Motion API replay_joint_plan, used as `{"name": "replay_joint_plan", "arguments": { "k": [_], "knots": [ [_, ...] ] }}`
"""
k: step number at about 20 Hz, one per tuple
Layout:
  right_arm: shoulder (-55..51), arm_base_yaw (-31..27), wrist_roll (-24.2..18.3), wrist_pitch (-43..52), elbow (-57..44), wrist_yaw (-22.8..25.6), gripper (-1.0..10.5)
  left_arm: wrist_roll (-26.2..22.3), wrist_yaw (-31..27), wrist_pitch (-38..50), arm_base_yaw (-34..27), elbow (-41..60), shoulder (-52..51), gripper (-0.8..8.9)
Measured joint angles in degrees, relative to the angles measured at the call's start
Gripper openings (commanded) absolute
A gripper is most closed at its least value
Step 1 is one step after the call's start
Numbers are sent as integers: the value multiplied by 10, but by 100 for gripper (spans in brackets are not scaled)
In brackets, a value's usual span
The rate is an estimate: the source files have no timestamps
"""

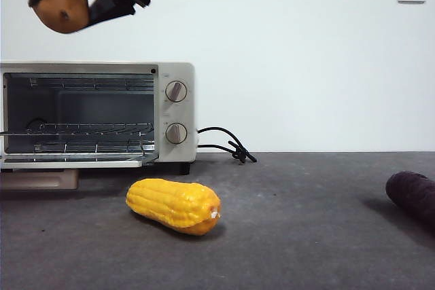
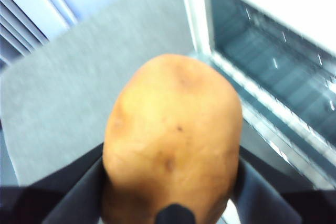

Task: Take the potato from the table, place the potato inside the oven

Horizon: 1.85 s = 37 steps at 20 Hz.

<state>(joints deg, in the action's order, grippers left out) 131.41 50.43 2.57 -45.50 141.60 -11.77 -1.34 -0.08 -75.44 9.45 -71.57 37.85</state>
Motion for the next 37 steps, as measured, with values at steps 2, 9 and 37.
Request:
{"name": "replay_joint_plan", "arguments": {
  "k": [2,9,37],
  "knots": [
    [9,0,9,15,1,7,92,-6,0,0,0,0,0,-5],
    [115,-9,41,80,0,81,92,-12,0,1,0,0,0,-5],
    [179,-43,86,245,1,187,101,-12,0,0,0,0,0,-5]
  ]
}}
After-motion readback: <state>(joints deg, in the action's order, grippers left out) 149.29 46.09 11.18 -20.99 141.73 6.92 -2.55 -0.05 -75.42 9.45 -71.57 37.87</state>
